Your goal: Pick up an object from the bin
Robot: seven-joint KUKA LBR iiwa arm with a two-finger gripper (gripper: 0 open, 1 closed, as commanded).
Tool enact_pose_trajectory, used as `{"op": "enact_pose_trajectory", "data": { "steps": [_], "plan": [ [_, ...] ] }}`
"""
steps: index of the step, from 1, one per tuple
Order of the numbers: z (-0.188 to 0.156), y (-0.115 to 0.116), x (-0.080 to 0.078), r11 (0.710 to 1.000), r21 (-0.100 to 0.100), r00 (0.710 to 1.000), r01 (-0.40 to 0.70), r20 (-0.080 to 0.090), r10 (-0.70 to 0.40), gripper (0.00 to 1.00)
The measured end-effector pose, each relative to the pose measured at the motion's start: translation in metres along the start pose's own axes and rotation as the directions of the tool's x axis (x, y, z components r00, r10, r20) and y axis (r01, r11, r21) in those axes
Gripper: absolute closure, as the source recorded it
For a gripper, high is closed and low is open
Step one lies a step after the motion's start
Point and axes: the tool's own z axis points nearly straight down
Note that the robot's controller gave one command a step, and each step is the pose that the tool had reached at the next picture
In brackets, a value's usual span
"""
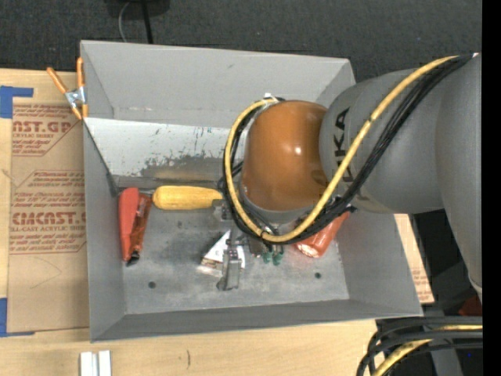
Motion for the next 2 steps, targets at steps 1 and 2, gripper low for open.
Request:
{"op": "enact_pose_trajectory", "data": {
  "steps": [1,2],
  "plan": [
    [0.0,0.0,0.0,1.0,0.0,1.0,0.0,0.0,0.0,0.0],
    [0.017,-0.016,-0.005,0.997,-0.002,0.997,0.079,0.006,-0.079,0.0]
  ]
}}
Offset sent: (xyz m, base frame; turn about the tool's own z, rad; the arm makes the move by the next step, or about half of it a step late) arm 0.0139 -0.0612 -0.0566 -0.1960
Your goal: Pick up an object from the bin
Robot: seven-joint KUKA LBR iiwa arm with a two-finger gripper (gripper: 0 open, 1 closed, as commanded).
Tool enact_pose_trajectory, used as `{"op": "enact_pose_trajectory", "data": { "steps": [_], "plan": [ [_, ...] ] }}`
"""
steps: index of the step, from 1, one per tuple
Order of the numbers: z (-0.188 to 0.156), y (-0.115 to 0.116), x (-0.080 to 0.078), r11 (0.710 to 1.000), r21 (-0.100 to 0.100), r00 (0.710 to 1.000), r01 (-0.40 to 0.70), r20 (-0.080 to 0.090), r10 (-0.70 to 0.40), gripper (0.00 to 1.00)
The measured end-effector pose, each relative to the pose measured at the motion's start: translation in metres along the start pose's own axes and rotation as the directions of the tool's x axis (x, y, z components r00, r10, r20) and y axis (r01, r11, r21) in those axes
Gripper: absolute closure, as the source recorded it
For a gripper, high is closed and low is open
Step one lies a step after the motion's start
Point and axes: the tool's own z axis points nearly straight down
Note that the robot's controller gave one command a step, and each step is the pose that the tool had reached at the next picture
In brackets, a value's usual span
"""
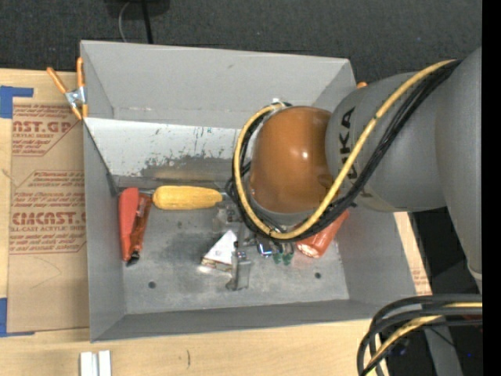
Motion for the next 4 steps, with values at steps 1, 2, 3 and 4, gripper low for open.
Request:
{"op": "enact_pose_trajectory", "data": {
  "steps": [1,2,3,4],
  "plan": [
    [0.059,-0.03,-0.002,0.992,0.003,0.992,0.125,0.0,-0.125,0.0],
    [0.089,-0.042,0.003,0.999,-0.004,0.999,0.052,0.016,-0.051,1.0],
    [0.089,-0.042,0.003,0.999,-0.004,0.999,0.052,0.016,-0.052,1.0],
    [0.045,-0.047,0.003,0.996,-0.002,0.996,0.088,0.002,-0.088,1.0]
  ]
}}
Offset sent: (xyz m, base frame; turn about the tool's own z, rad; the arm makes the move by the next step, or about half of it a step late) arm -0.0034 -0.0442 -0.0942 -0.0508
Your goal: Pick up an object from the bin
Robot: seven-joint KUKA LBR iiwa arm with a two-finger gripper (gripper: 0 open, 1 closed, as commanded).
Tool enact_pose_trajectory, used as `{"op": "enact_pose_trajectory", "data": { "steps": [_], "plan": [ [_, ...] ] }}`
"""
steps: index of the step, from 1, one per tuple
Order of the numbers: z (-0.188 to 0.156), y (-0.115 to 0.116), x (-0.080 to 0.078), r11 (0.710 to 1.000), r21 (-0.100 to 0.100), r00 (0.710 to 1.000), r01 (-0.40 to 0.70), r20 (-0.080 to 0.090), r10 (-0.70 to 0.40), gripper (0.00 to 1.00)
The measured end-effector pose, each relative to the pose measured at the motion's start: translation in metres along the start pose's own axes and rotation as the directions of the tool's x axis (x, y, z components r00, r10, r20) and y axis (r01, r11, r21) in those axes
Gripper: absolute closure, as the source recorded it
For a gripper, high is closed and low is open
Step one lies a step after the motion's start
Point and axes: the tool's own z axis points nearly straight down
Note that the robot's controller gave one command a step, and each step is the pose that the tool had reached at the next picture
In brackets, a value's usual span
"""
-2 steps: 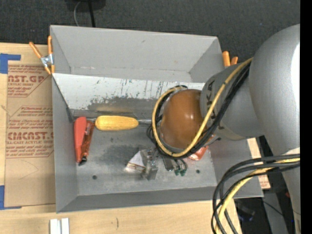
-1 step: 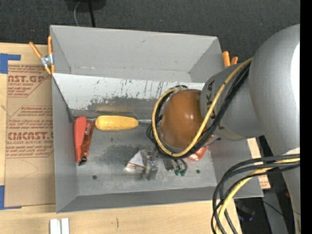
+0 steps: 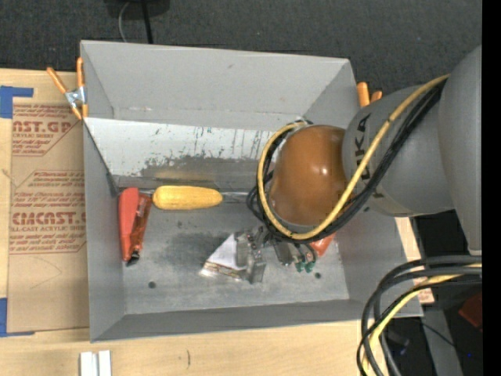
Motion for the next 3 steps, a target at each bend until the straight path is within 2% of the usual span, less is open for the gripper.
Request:
{"op": "enact_pose_trajectory", "data": {
  "steps": [1,2,3],
  "plan": [
    [-0.041,-0.01,0.013,1.0,-0.001,1.0,-0.019,0.013,0.019,1.0],
    [-0.091,0.006,-0.002,0.998,-0.001,0.998,-0.069,0.002,0.069,0.0],
    [-0.091,0.006,-0.002,0.998,-0.001,0.998,-0.07,0.002,0.07,0.0]
  ]
}}
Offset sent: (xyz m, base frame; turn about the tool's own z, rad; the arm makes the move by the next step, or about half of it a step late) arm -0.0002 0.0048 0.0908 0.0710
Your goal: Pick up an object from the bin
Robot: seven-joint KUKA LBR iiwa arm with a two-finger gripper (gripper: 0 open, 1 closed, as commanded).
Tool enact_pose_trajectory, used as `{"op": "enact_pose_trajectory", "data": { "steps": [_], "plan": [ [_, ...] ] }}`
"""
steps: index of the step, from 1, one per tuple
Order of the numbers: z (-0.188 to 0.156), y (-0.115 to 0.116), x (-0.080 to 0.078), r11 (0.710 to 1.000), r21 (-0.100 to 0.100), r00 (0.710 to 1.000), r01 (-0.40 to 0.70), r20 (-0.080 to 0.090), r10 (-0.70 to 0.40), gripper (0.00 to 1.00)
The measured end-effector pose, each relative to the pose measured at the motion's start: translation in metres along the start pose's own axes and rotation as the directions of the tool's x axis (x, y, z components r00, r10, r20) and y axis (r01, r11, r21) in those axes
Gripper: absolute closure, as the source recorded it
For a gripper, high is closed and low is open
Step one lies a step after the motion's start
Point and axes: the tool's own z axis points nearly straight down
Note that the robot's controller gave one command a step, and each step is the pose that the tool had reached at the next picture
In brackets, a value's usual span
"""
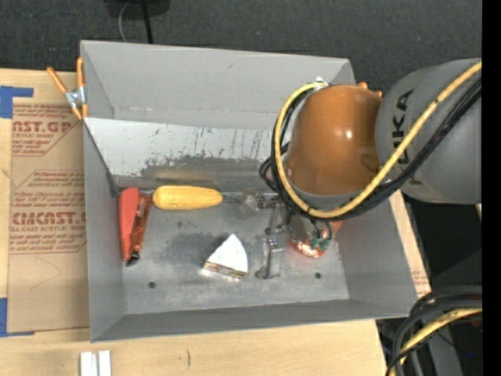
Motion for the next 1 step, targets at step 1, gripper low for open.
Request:
{"op": "enact_pose_trajectory", "data": {
  "steps": [1],
  "plan": [
    [0.0428,0.027,-0.0021,1.0,0.0,1.0,0.024,0.008,-0.024,0.0]
  ]
}}
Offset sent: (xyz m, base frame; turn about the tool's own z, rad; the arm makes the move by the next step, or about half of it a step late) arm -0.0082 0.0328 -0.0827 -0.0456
